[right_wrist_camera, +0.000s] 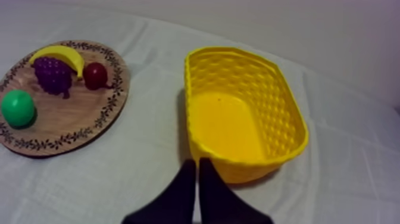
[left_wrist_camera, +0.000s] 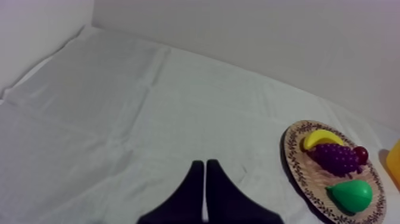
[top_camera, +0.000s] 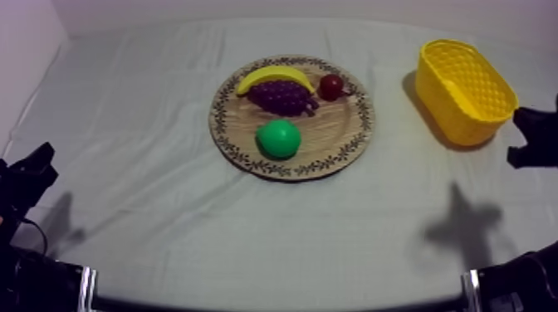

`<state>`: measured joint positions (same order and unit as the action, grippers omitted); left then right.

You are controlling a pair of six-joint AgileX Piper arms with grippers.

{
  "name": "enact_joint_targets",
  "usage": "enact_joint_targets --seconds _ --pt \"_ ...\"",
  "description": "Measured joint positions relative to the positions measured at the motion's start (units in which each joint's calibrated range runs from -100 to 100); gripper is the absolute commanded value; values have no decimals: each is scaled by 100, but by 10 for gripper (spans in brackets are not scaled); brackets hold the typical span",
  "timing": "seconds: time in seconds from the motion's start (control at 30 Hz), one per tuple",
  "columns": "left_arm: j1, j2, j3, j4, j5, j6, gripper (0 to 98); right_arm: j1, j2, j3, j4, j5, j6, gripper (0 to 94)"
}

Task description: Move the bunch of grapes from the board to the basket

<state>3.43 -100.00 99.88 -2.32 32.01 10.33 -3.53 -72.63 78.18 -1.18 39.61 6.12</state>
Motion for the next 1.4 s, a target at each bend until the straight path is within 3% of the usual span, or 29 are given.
enact_joint_targets --seconds 0.73,0.97,1.4 --pt "0 0 0 0 0 0 1 -361 2618 -3445 -383 1177 375 5" --pt "0 0 0 0 0 0 1 -603 3364 -4388 -491 1270 444 5" --pt "0 0 0 0 0 -3 1 -1086 4609 -5538 -377 1462 446 5"
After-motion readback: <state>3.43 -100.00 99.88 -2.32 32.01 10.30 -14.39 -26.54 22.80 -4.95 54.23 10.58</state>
